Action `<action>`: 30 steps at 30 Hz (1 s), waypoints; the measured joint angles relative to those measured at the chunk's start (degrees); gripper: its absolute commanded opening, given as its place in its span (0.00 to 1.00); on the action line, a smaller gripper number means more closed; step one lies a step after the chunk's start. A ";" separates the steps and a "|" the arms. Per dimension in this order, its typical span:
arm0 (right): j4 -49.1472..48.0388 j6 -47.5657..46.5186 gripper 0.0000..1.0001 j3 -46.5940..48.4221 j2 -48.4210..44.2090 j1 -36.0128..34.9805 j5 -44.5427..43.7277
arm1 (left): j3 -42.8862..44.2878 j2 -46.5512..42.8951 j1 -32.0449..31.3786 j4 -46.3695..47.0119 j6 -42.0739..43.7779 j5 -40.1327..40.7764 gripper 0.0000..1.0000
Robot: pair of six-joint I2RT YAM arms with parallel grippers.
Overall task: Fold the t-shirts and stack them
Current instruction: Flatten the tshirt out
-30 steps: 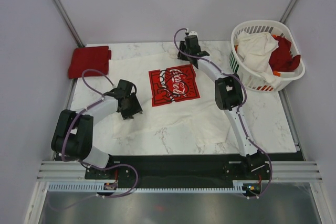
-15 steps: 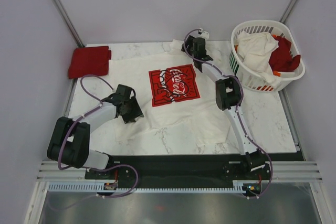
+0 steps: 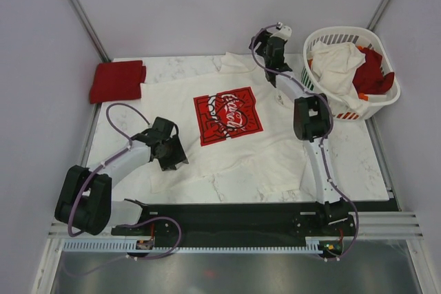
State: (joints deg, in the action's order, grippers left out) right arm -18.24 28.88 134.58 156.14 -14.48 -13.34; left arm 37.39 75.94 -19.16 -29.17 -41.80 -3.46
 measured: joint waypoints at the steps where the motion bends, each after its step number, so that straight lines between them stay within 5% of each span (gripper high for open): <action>1: 0.11 -0.79 0.83 -3.26 -3.67 -0.20 0.33 | 0.00 -0.68 -0.33 -0.83 0.00 0.11 0.60; 8: 3.87 -4.44 0.91 -35.36 -39.67 -4.92 -2.56 | 0.55 -6.80 -0.85 -5.18 0.02 1.20 0.79; 14: 16.31 1.09 0.91 -55.78 -67.30 -7.41 -9.16 | 8.20 -10.36 -0.85 -8.92 1.66 3.45 0.80; 18: 28.63 5.77 0.96 -67.34 -77.29 -6.25 -11.06 | 9.86 -12.61 -0.83 -8.96 1.86 2.25 0.81; 24: 48.46 11.50 0.98 -84.32 -90.05 0.04 -0.68 | 2.78 -19.74 -0.85 -9.99 -1.46 -0.26 0.81; 30: 55.54 14.05 0.98 -87.95 -99.89 2.14 7.08 | -6.84 -23.98 -0.79 -11.54 -8.09 -0.46 0.79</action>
State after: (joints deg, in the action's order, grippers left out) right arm 37.30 42.94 46.63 56.25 -12.34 -6.26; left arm 30.55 51.96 -19.94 -40.71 -49.89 -3.92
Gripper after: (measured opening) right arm 0.979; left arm 0.790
